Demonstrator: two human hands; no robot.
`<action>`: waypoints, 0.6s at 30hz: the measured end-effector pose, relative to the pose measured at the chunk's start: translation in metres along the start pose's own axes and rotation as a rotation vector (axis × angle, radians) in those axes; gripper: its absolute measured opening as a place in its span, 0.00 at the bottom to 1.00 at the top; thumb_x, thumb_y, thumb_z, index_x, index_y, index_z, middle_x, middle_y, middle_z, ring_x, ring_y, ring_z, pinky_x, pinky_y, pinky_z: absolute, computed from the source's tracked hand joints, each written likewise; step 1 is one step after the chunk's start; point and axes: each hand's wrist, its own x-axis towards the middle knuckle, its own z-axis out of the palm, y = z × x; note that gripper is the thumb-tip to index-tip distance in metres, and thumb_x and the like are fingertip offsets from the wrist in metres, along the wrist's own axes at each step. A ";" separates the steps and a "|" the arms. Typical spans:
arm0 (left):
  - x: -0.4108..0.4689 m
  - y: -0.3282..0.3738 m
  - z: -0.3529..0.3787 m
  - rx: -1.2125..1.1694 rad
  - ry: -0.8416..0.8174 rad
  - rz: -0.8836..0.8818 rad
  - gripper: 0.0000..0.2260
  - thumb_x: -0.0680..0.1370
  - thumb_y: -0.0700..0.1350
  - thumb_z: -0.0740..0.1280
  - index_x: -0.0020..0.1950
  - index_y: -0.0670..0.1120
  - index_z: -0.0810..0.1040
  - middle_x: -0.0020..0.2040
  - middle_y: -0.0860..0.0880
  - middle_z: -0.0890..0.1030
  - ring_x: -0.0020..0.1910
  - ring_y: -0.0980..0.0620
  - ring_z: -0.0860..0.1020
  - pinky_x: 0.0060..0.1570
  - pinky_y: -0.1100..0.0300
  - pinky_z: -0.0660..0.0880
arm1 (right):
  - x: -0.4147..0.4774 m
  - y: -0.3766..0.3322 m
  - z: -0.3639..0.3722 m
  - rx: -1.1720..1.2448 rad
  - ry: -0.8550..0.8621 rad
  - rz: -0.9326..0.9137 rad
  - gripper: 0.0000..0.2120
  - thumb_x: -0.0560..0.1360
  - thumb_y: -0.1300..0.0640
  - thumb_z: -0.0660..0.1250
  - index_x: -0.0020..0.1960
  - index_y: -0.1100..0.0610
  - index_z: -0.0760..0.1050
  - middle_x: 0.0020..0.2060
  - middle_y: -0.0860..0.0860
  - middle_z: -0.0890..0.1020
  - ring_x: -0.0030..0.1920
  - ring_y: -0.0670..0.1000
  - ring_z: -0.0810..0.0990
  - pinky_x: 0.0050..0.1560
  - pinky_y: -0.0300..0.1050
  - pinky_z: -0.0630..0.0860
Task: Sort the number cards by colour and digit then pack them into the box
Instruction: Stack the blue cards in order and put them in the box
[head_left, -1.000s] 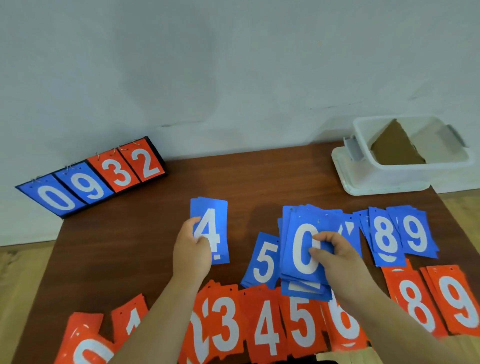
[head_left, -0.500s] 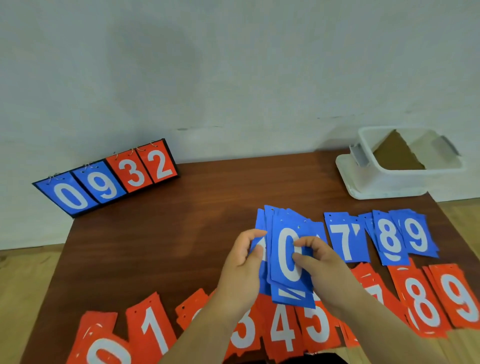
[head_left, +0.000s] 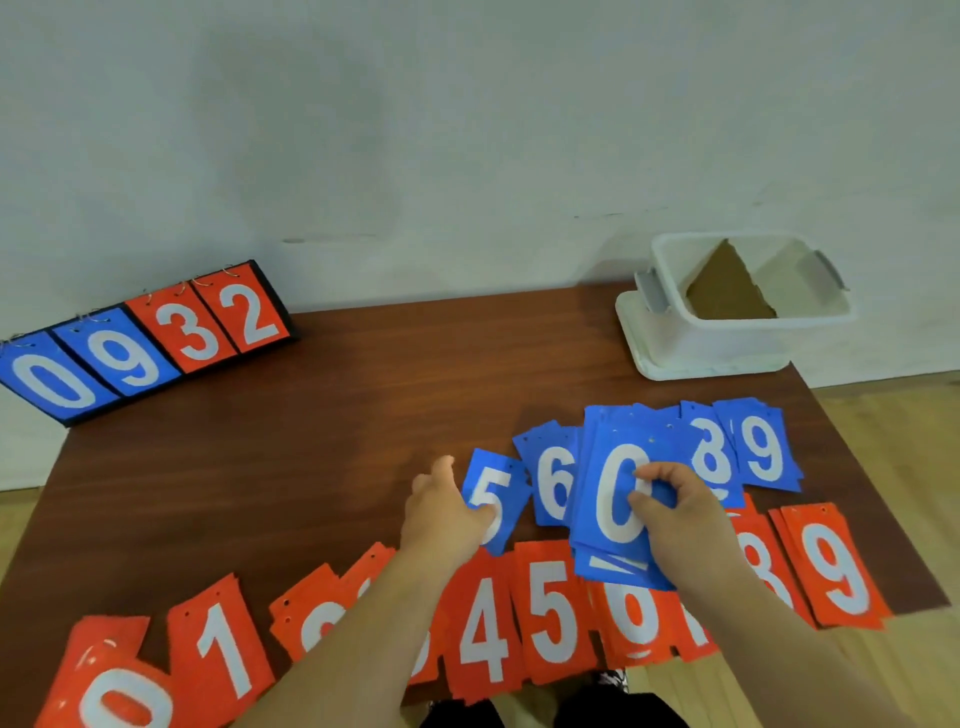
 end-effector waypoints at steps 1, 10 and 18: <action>0.006 0.004 0.012 0.075 0.001 -0.039 0.41 0.71 0.59 0.74 0.78 0.53 0.58 0.70 0.45 0.67 0.68 0.42 0.70 0.63 0.48 0.74 | 0.004 0.007 -0.009 -0.012 -0.011 0.004 0.07 0.79 0.60 0.67 0.51 0.47 0.75 0.50 0.46 0.81 0.48 0.61 0.82 0.41 0.54 0.82; 0.033 0.030 0.061 0.286 0.052 -0.248 0.55 0.64 0.56 0.82 0.79 0.58 0.48 0.68 0.44 0.60 0.66 0.40 0.66 0.58 0.44 0.74 | 0.050 0.044 -0.077 -0.084 -0.121 0.067 0.07 0.80 0.59 0.67 0.51 0.46 0.75 0.45 0.48 0.82 0.47 0.68 0.82 0.42 0.66 0.80; 0.042 0.019 0.053 0.076 0.147 -0.100 0.56 0.67 0.48 0.82 0.81 0.58 0.45 0.67 0.45 0.74 0.64 0.43 0.76 0.59 0.47 0.77 | 0.081 0.044 -0.077 -0.053 -0.181 0.078 0.06 0.80 0.58 0.68 0.51 0.47 0.74 0.48 0.46 0.80 0.42 0.50 0.84 0.41 0.57 0.85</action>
